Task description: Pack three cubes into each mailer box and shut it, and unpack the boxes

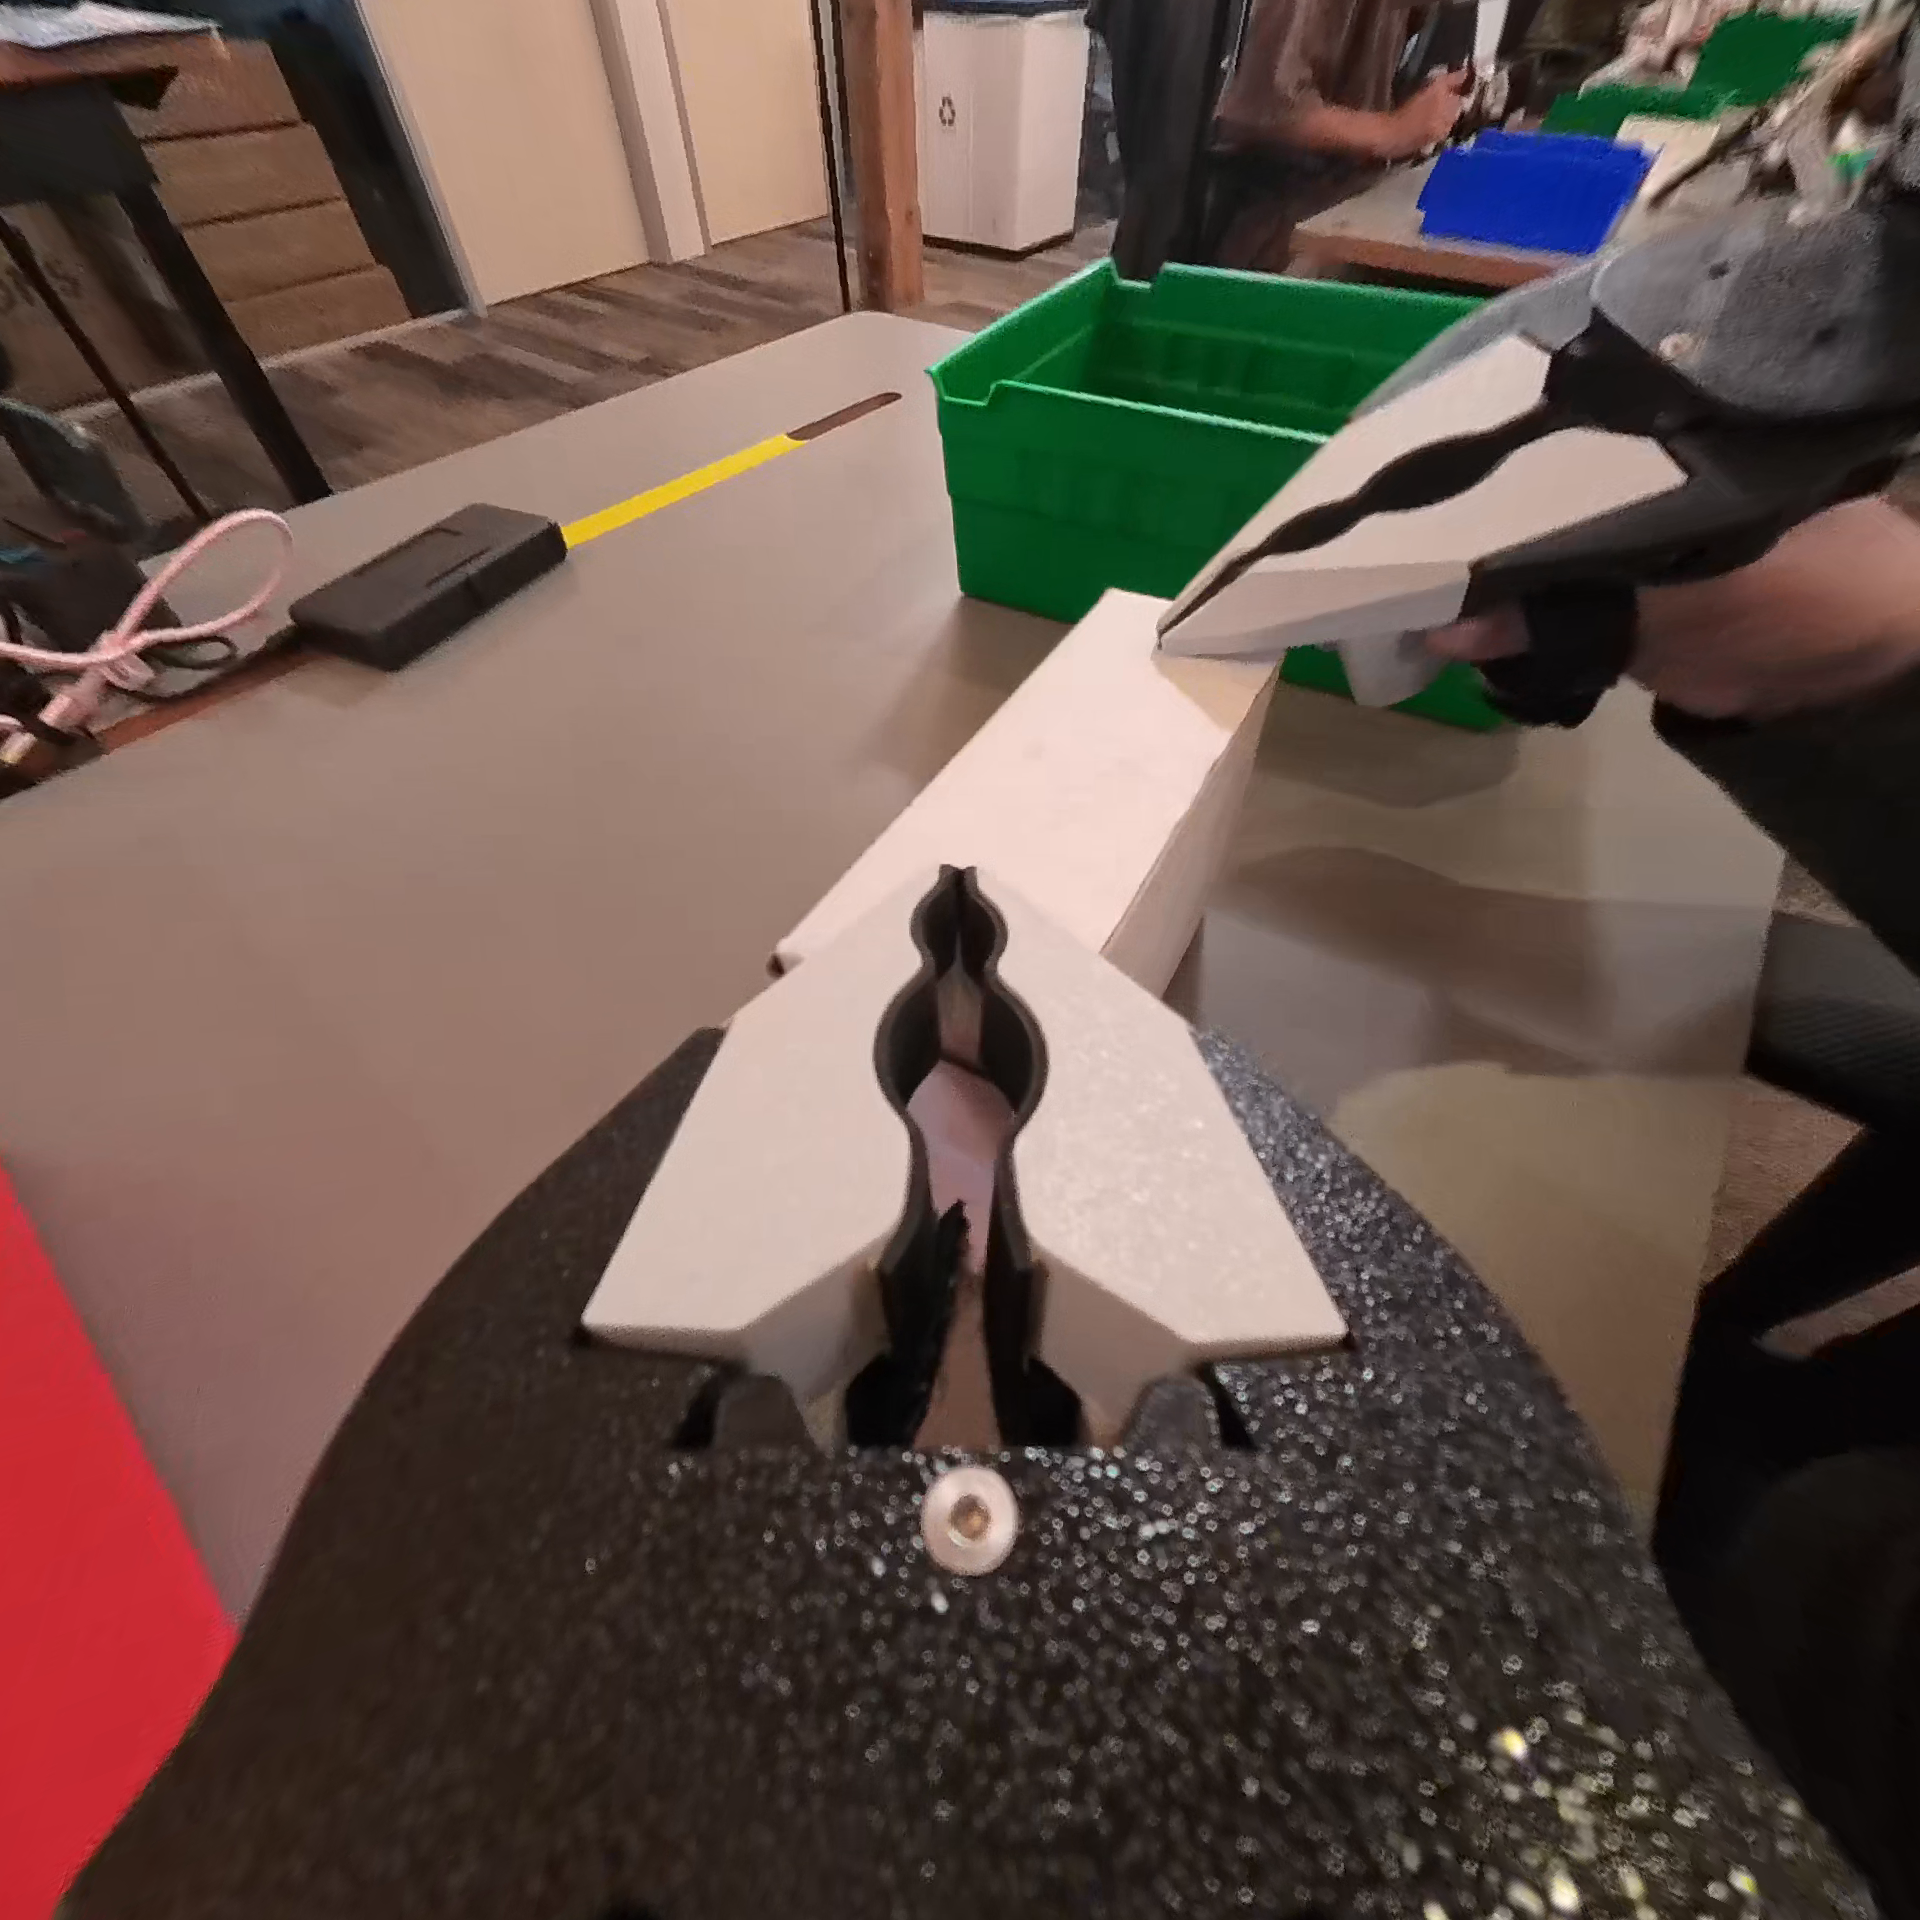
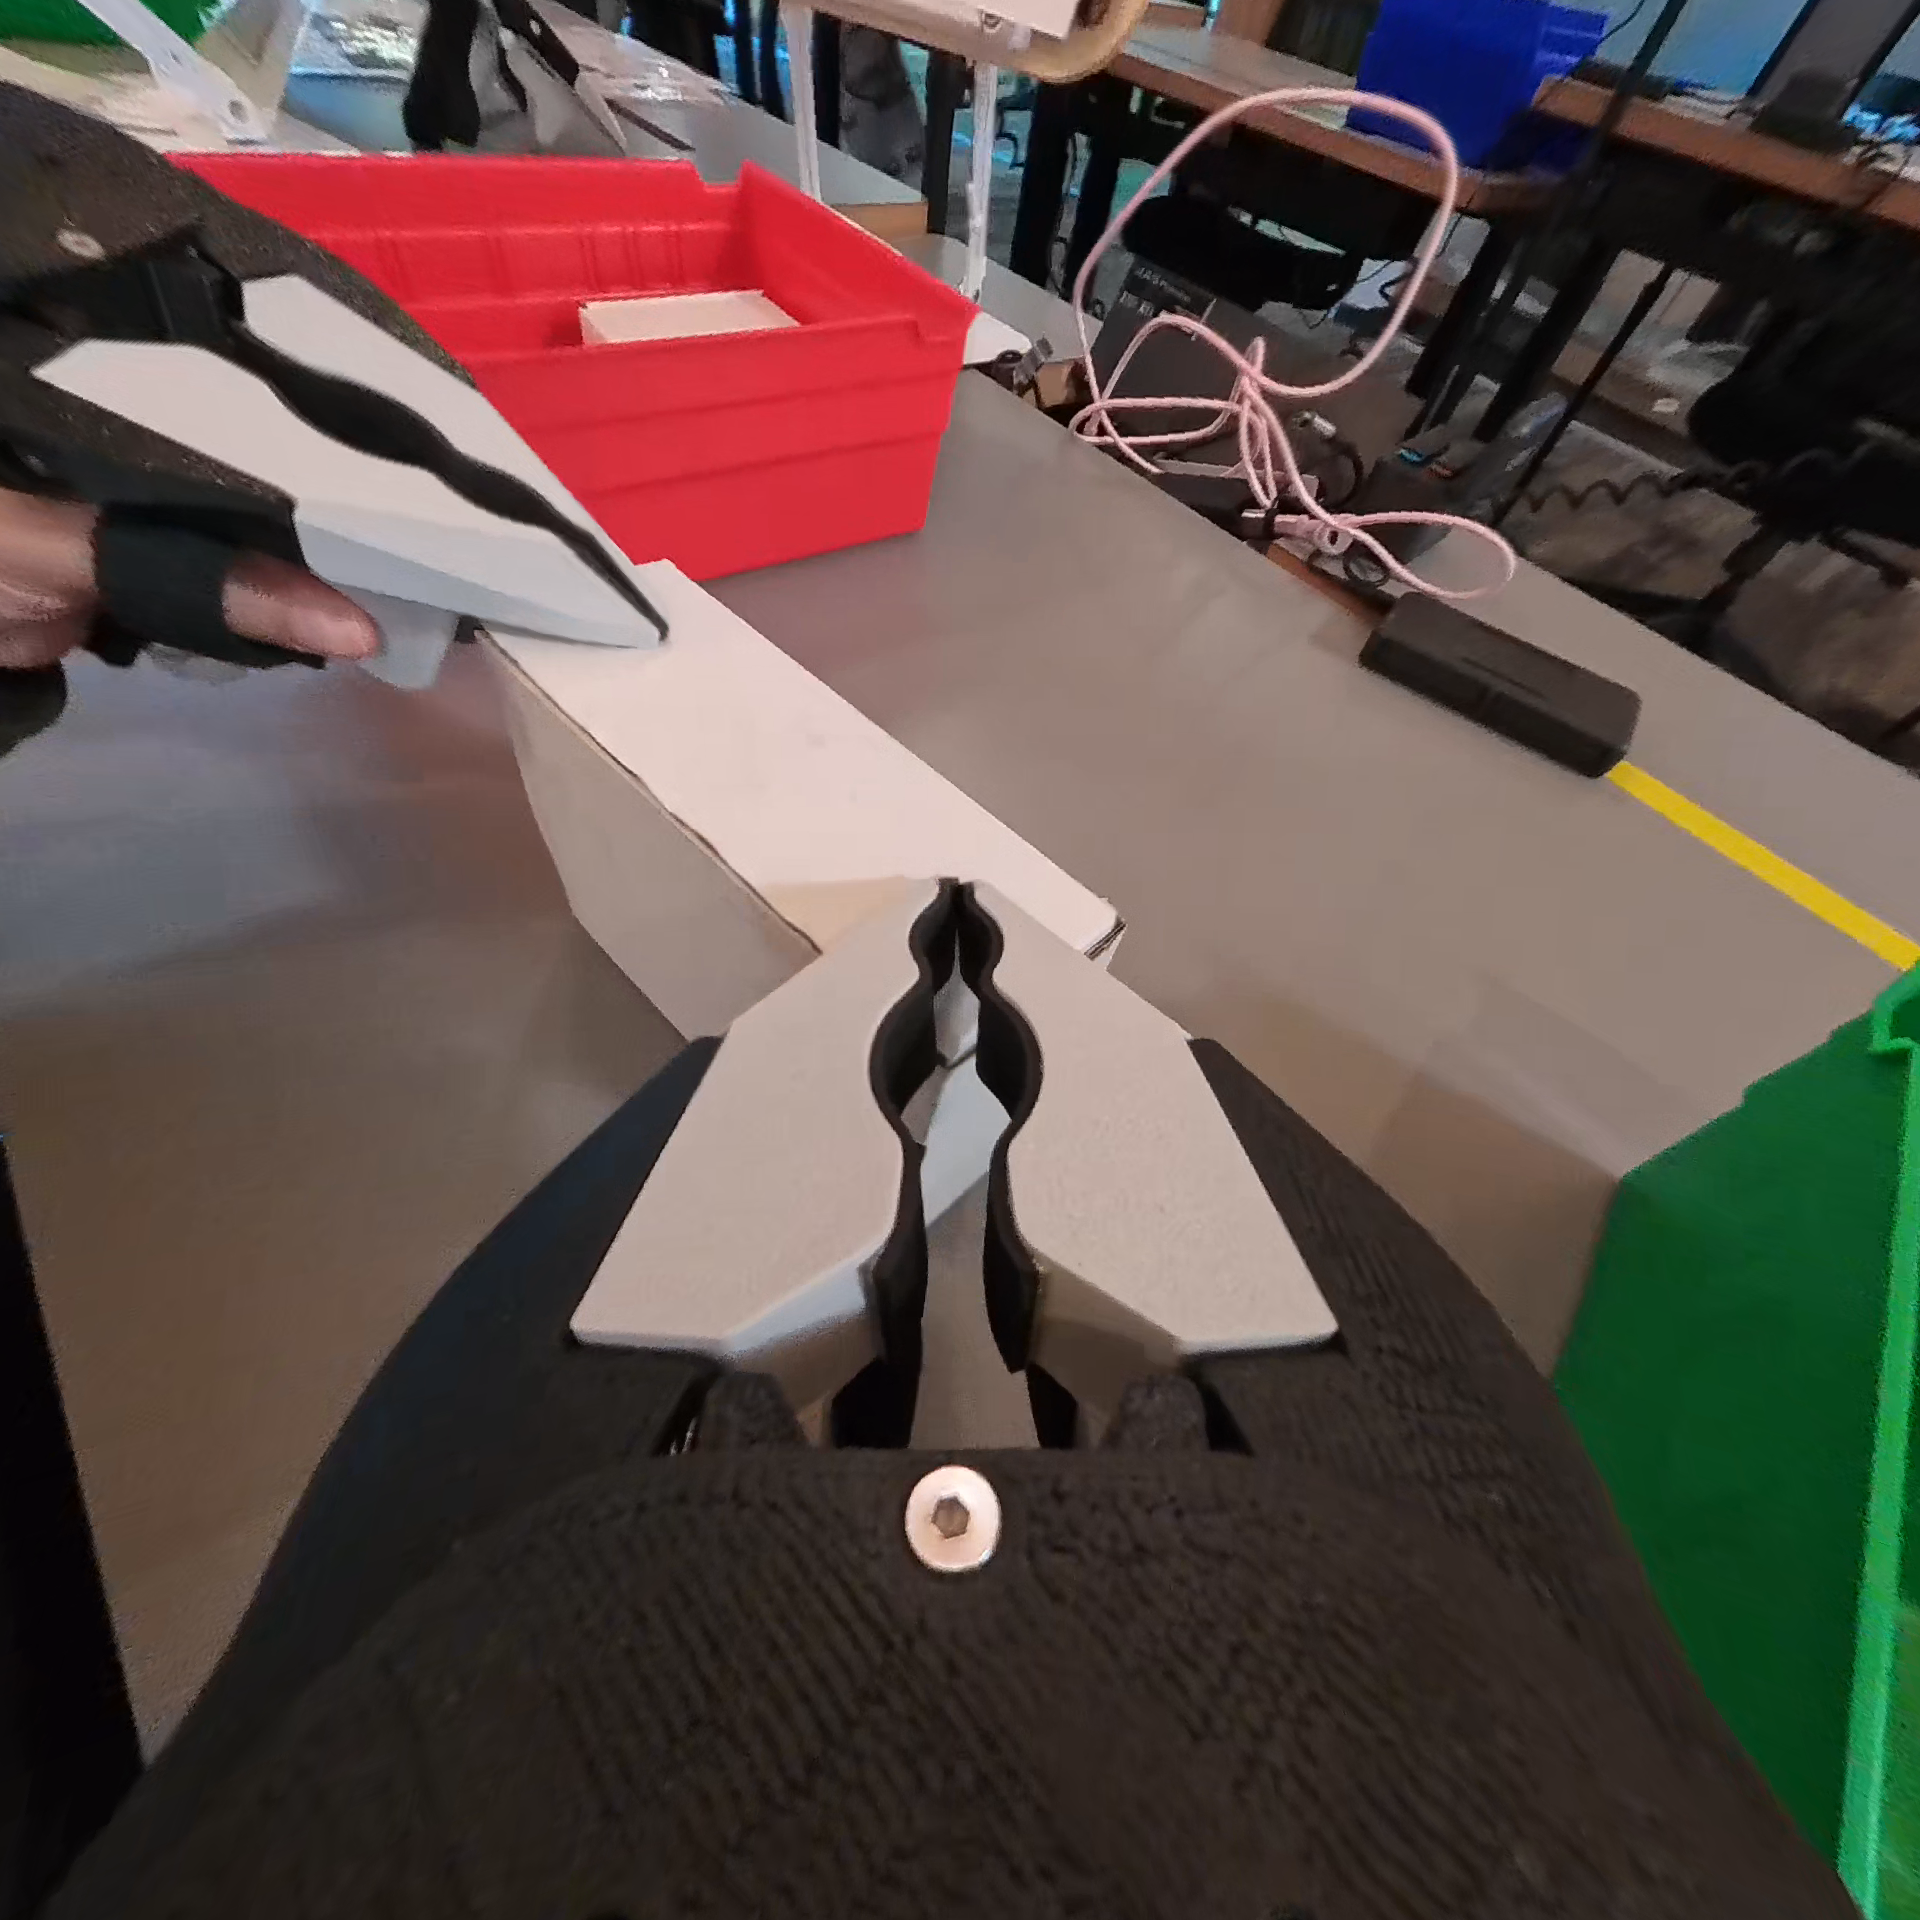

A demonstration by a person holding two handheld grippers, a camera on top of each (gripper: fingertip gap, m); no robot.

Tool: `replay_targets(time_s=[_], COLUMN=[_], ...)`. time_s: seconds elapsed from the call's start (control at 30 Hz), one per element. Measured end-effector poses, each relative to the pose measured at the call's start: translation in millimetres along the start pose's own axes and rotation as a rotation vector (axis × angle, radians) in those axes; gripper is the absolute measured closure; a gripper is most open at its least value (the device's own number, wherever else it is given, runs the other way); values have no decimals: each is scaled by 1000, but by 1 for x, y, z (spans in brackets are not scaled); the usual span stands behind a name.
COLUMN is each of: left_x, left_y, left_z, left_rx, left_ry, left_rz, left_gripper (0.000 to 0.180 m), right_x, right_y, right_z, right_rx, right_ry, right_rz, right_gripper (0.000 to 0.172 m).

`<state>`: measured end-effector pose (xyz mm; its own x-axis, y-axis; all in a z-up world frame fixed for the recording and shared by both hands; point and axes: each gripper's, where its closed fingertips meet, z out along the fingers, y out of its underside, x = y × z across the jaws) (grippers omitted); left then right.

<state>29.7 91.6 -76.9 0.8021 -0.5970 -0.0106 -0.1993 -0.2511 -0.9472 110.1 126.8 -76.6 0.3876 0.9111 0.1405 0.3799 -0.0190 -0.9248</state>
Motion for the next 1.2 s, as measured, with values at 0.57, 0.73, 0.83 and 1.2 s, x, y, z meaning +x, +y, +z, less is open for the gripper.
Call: replay_targets(time_s=[0.57, 0.73, 0.83, 1.2], left_x=[-25, -34, -34, -30], left_y=[-54, -48, -46, -43], left_z=[-87, -88, -87, -71], left_rx=[675, 666, 653, 612], left_ry=[-475, -527, -537, -490], left_rz=[410, 391, 395, 386], left_gripper=[126, 113, 111, 115], right_x=[-50, -51, -48, 91], right_y=[2, 34, 35, -56], right_z=[45, 52, 56, -75], right_rx=[-584, -914, -929, -677], right_ry=[-398, -567, -568, 43], right_rz=[-614, -670, -718, -849], right_gripper=[60, 83, 98, 100])
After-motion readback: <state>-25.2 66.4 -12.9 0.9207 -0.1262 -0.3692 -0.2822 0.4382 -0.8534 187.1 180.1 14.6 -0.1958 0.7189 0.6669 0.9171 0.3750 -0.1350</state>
